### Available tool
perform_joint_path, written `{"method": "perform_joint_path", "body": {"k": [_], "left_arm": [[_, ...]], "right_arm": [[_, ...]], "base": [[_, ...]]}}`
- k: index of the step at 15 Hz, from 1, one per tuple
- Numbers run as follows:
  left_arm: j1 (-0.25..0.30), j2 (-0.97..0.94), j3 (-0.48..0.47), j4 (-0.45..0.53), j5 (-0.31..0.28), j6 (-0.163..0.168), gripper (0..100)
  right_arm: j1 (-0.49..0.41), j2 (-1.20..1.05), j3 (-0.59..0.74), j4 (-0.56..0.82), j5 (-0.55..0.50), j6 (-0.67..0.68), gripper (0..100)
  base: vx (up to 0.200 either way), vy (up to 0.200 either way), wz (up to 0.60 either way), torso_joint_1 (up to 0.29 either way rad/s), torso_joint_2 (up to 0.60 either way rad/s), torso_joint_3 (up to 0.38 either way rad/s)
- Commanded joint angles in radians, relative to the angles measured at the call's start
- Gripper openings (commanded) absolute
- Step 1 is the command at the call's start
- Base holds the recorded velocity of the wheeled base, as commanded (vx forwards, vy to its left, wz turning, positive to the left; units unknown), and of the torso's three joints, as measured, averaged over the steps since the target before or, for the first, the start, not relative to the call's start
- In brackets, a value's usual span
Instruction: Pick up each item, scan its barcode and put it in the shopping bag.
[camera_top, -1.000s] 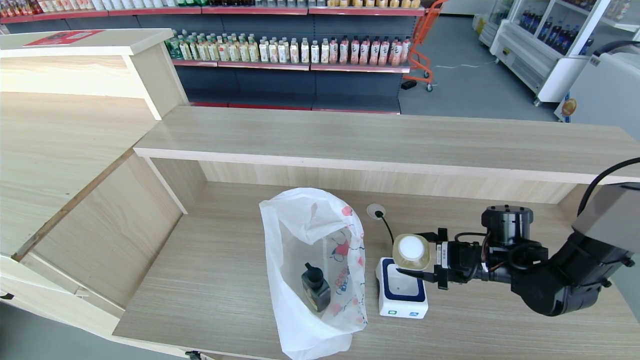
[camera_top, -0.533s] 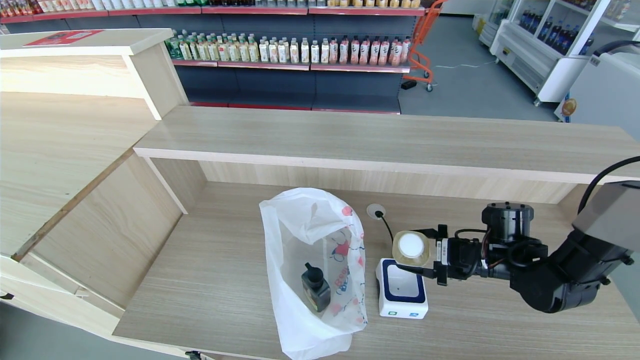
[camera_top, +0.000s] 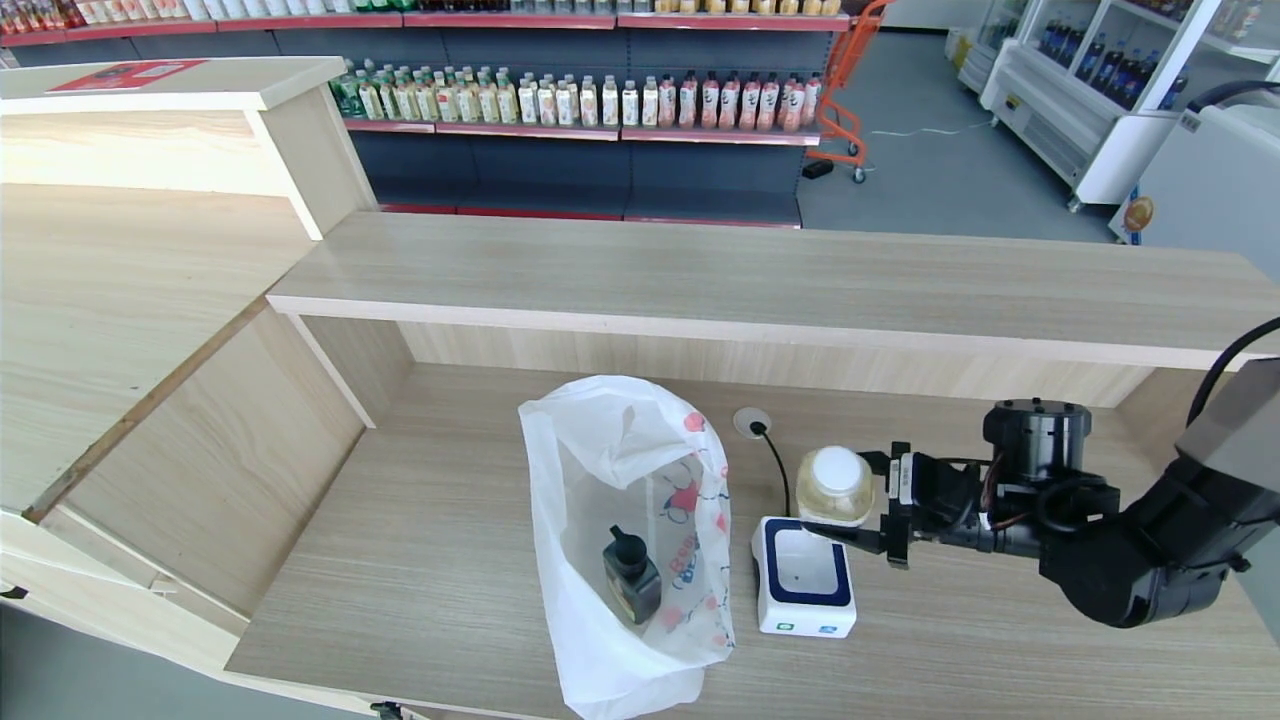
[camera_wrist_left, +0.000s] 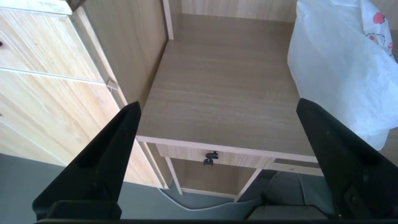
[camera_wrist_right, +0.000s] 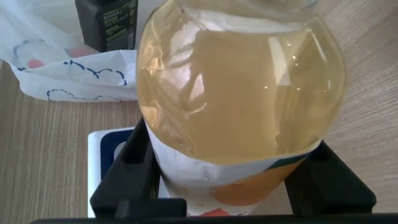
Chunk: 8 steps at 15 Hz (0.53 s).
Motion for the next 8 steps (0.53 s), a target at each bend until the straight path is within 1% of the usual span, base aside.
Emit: {"method": "perform_joint_path", "body": {"k": [1,4,5,8], "left_arm": [[0.0,0.0,0.0,0.0,0.0,0.0,100],[0.0,0.0,0.0,0.0,0.0,0.0,100],[0.0,0.0,0.0,0.0,0.0,0.0,100],[0.0,0.0,0.0,0.0,0.0,0.0,100]], "right_arm": [[-0.008,-0.143,0.015,-0.002,0.001,0.188,0],[-0.005,-0.24,0.044,-0.048,-0.004,0.428,0],[0.011,-0.278,0.084,-0.108,-0.024,0.615,0],[0.086,-0.339,0.145,-0.151,-0.194,0.932,0]], "base": [[0.0,0.0,0.0,0.0,0.0,0.0],[0.0,0.0,0.0,0.0,0.0,0.0],[0.0,0.0,0.0,0.0,0.0,0.0],[0.0,0.0,0.0,0.0,0.0,0.0]]}}
